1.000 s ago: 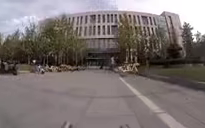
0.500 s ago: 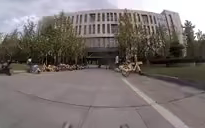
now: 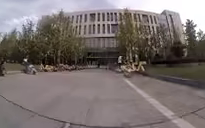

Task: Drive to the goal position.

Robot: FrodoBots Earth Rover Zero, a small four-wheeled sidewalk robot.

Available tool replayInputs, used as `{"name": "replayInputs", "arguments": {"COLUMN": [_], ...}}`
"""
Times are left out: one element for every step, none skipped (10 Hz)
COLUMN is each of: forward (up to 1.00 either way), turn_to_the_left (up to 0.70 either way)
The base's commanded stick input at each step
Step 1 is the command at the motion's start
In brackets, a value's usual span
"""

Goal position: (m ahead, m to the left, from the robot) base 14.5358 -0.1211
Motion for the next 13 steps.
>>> {"name": "replayInputs", "arguments": {"forward": [1.00,1.00,1.00,1.00,1.00,1.00,1.00,1.00,1.00,1.00,1.00,1.00,1.00], "turn_to_the_left": [0.00,0.00,0.00,0.00,0.00,0.00,0.00,0.00,0.00,0.00,0.00,0.00,0.00]}}
